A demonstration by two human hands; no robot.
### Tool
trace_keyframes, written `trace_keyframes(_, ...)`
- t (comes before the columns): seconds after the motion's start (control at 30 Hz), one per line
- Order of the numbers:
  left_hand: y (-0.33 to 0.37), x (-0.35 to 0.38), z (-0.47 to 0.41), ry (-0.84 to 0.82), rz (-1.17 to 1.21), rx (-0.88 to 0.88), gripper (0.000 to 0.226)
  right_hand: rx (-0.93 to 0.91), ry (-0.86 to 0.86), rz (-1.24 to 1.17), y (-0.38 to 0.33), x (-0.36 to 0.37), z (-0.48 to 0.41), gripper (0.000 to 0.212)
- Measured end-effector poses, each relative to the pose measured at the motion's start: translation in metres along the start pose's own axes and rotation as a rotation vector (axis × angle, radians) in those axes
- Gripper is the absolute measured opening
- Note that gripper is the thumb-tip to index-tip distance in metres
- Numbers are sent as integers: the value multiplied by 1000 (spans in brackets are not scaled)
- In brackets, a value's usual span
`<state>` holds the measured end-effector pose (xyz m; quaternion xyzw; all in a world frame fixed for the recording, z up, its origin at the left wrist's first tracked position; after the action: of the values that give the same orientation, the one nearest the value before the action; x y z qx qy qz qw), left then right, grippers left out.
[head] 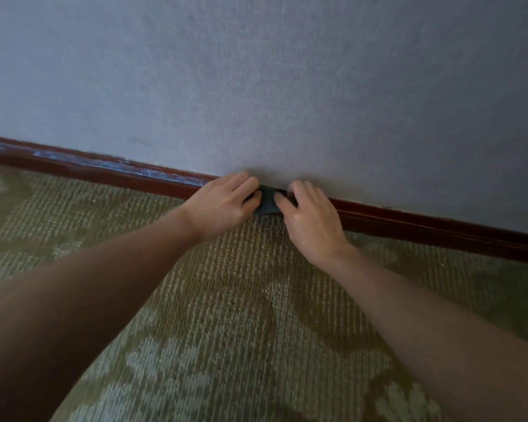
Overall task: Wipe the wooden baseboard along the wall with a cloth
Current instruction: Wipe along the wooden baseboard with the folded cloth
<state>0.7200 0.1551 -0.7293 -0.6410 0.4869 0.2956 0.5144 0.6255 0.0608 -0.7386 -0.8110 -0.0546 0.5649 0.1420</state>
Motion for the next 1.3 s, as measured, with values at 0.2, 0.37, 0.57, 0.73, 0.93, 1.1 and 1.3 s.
trace_keyframes(0.2,-3,16,5,71,63,-12,24,-23,108,51,3,19,3,30)
trace_keyframes(0.37,4,23,12,64,139,-103,25,52,109,32,-1,27,8,33)
trace_keyframes(0.57,7,22,9,115,120,-98,26,43,98,83,1,19,8,32)
trace_keyframes(0.73,6,23,12,73,123,-88,30,153,126,103,-8,25,5,37)
trace_keyframes(0.93,7,26,9,87,89,-18,25,45,55,173,1,17,8,41)
trace_keyframes(1.1,21,29,-3,84,100,-1,22,67,91,226,11,12,20,36)
trace_keyframes(1.3,-1,31,21,62,28,25,27,-7,107,201,-9,28,6,32)
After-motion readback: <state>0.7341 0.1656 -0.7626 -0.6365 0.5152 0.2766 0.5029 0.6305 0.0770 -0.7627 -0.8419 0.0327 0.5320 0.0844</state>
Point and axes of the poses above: each hand's wrist, its own z-axis away from the middle knuckle, its own x-axis out of the palm, y = z × x, the point moved 4 cm from there along -z, towards the middle knuckle, and after that the axes turned 11 degrees about -z, right-handed, at the moved point
